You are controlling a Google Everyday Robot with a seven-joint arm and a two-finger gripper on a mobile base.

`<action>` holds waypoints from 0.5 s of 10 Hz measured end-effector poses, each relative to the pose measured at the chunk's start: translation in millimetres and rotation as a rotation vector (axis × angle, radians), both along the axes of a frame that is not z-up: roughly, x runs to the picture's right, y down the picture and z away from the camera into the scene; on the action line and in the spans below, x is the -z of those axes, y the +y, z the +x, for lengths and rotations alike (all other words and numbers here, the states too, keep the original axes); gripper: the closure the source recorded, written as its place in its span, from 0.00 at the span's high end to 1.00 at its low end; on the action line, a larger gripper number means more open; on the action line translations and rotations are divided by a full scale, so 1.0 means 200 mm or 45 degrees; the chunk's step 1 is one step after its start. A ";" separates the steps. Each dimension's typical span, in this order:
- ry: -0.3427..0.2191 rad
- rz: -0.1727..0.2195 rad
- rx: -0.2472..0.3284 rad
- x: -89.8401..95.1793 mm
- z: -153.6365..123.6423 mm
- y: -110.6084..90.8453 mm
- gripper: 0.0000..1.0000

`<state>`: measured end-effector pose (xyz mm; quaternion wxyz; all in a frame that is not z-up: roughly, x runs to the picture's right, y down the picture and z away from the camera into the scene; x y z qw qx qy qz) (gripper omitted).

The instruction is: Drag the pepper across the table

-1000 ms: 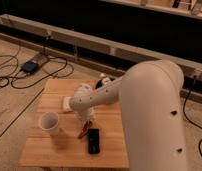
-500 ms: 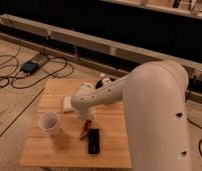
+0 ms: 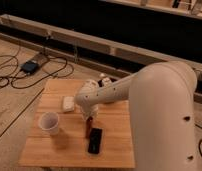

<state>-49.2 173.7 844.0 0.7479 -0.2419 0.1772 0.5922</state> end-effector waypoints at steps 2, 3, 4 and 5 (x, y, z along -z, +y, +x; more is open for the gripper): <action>0.029 0.036 -0.031 -0.03 0.05 -0.05 0.00; 0.049 0.057 -0.052 -0.06 0.09 -0.09 0.00; 0.065 0.072 -0.068 -0.08 0.12 -0.11 0.00; 0.079 0.087 -0.084 -0.10 0.14 -0.13 0.00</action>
